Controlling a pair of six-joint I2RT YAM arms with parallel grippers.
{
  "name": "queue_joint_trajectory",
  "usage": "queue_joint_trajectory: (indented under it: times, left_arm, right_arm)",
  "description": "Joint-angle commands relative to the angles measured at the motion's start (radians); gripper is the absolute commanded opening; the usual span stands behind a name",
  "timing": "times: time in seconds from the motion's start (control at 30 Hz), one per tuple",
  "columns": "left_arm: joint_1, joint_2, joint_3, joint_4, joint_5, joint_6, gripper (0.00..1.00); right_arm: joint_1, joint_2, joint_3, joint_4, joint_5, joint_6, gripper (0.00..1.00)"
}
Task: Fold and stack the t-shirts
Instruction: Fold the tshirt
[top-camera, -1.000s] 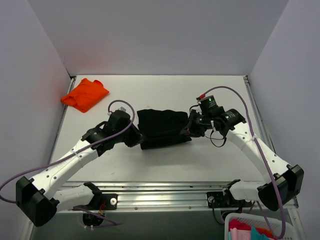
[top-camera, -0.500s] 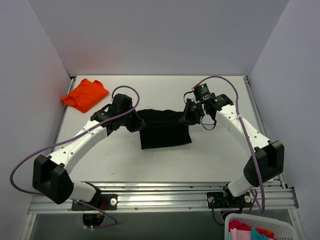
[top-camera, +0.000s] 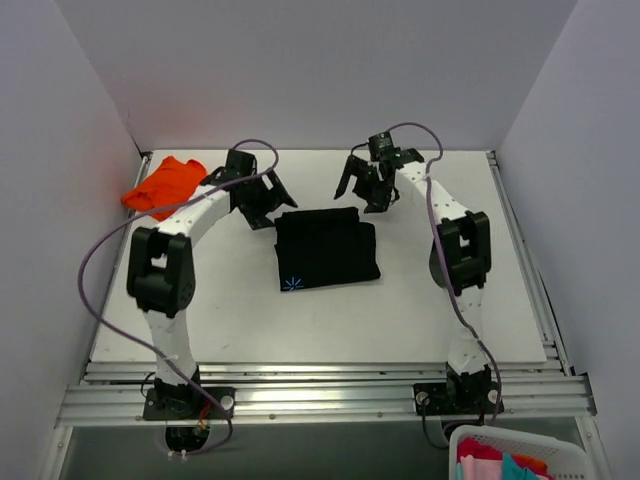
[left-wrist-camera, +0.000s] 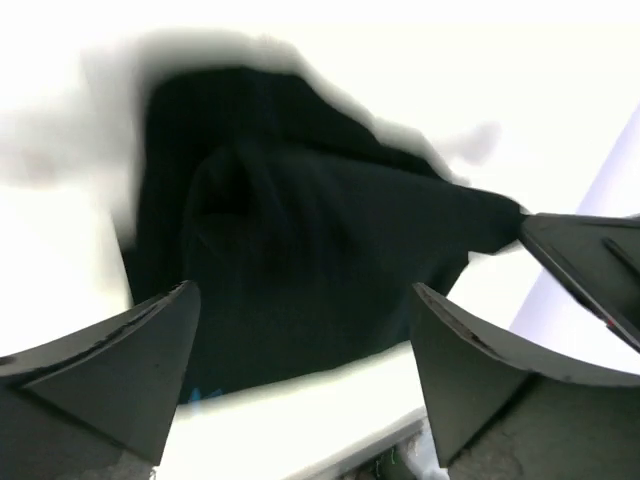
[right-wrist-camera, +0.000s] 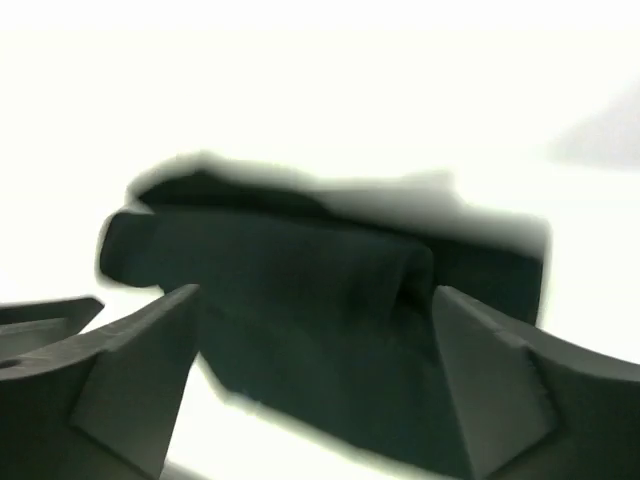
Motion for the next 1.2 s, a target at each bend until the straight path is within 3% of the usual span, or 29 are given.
queue_joint_trajectory:
  times: [0.0,0.03,0.13,0.23,0.37,0.47,0.73,0.9,1.17]
  left_arm:
    - [0.068,0.226,0.275,-0.015,0.040,0.145,0.94]
    - [0.089,0.254,0.333,-0.022,0.054,0.148,0.94]
    - [0.118,0.300,0.508,-0.013,0.098,0.110,0.94]
    - [0.149,0.299,0.614,-0.051,0.112,0.091,0.94]
    - [0.171,0.223,0.615,-0.179,0.063,0.183,0.94]
    - [0.171,0.111,0.440,-0.227,0.011,0.243,0.94]
    - [0.169,-0.164,-0.293,0.077,0.074,0.203,0.94]
    - [0.168,-0.161,-0.479,0.296,0.176,0.174,0.94]
    - [0.135,-0.056,-0.571,0.566,0.246,0.076,0.94]
  right_arm:
    - [-0.054,0.227,0.321,-0.112,0.149,-0.023,1.00]
    - [-0.058,0.318,0.505,-0.141,0.151,-0.023,1.00]
    - [-0.074,0.347,0.619,-0.173,0.142,0.008,1.00]
    - [-0.087,0.218,0.432,-0.075,0.134,0.008,1.00]
    - [-0.116,0.062,0.204,-0.032,0.154,-0.033,1.00]
    - [-0.139,-0.073,0.023,-0.008,0.168,-0.059,1.00]
    - [-0.204,-0.377,-0.256,0.003,0.142,-0.084,1.00]
    - [-0.219,-0.469,-0.299,-0.041,0.127,-0.101,1.00]
    - [-0.225,-0.550,-0.339,-0.098,0.127,-0.128,1.00]
